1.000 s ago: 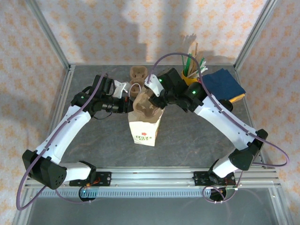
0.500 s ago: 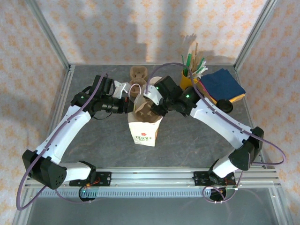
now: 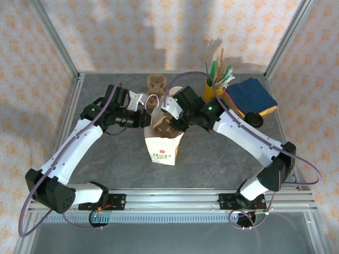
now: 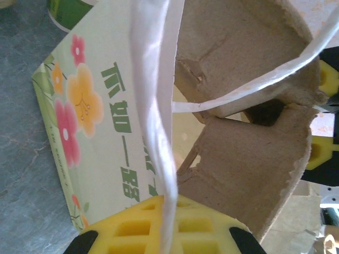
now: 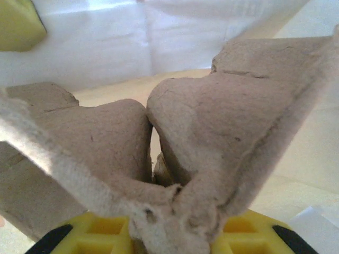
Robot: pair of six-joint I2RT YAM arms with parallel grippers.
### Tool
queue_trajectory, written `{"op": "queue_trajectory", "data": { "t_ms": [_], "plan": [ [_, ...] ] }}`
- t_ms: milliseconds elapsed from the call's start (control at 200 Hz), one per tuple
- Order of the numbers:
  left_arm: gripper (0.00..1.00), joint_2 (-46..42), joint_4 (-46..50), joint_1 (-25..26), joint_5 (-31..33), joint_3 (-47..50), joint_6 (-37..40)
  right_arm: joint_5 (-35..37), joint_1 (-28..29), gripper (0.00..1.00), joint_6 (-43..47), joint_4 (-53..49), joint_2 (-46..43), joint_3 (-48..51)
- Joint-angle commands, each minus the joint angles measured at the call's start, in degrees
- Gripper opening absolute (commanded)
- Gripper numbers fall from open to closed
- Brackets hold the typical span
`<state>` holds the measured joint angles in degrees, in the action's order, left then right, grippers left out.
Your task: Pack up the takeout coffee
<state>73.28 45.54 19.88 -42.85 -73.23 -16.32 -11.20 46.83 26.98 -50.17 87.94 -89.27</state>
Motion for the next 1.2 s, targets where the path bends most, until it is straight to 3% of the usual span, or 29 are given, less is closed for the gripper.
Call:
{"op": "queue_trajectory", "data": {
  "t_ms": [0, 370, 1196],
  "plan": [
    [0.0, 0.5, 1.0, 0.4, 2.2, -1.6, 1.6, 3.2, 0.5, 0.27, -2.1, -3.2, -2.0, 1.5],
    [0.0, 0.0, -0.3, 0.4, 0.7, -2.1, 1.3, 5.4, 4.4, 0.26, -6.3, -7.8, 1.0, 0.1],
    [0.0, -0.4, -2.7, 0.4, -1.9, -0.3, 1.4, 3.3, 4.9, 0.25, -8.7, -12.5, 13.3, -5.4]
  ]
}}
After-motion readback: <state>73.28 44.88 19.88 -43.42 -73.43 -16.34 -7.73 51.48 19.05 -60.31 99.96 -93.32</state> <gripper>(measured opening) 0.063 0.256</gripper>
